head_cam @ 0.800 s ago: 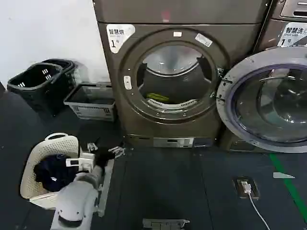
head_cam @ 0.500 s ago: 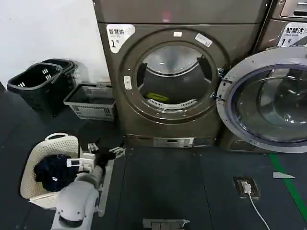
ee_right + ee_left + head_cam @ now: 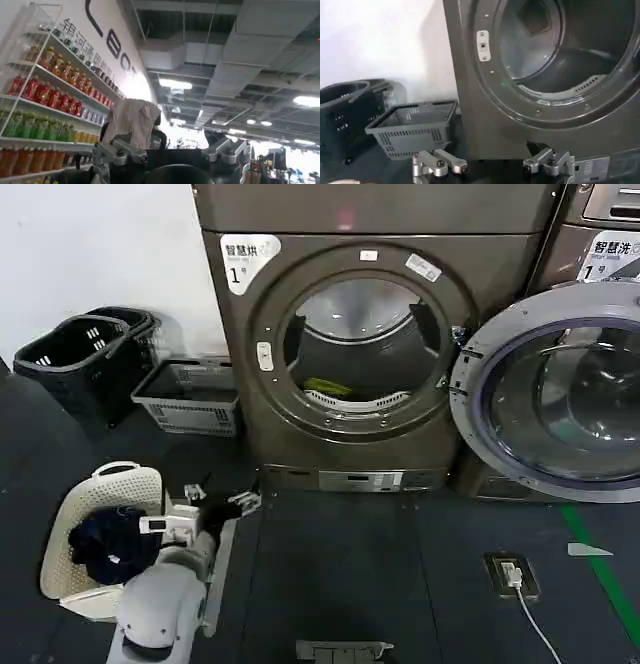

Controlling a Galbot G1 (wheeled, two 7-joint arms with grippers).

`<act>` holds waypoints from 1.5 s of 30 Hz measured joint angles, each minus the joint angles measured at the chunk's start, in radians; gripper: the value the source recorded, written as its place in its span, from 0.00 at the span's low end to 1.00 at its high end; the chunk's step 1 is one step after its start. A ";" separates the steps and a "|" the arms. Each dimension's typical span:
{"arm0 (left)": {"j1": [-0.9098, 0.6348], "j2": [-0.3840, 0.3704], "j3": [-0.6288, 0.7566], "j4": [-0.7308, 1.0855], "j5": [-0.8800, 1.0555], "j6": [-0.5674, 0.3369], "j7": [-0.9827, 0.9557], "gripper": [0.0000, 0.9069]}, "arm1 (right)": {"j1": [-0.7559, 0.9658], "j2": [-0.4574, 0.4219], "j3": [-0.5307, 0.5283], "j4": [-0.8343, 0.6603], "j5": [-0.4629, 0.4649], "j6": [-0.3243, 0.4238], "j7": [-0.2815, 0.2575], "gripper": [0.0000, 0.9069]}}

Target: Grasp the clothes from the dryer.

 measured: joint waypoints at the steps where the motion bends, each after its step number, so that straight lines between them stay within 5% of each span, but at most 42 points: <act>1: 0.000 0.000 0.000 0.000 0.000 0.000 0.000 1.00 | 0.000 -0.001 0.000 -0.002 0.001 0.001 0.000 1.00; 45: 0.012 -0.006 0.005 -0.007 -0.003 0.000 0.007 1.00 | -0.006 0.007 0.015 -0.023 0.010 0.009 0.017 1.00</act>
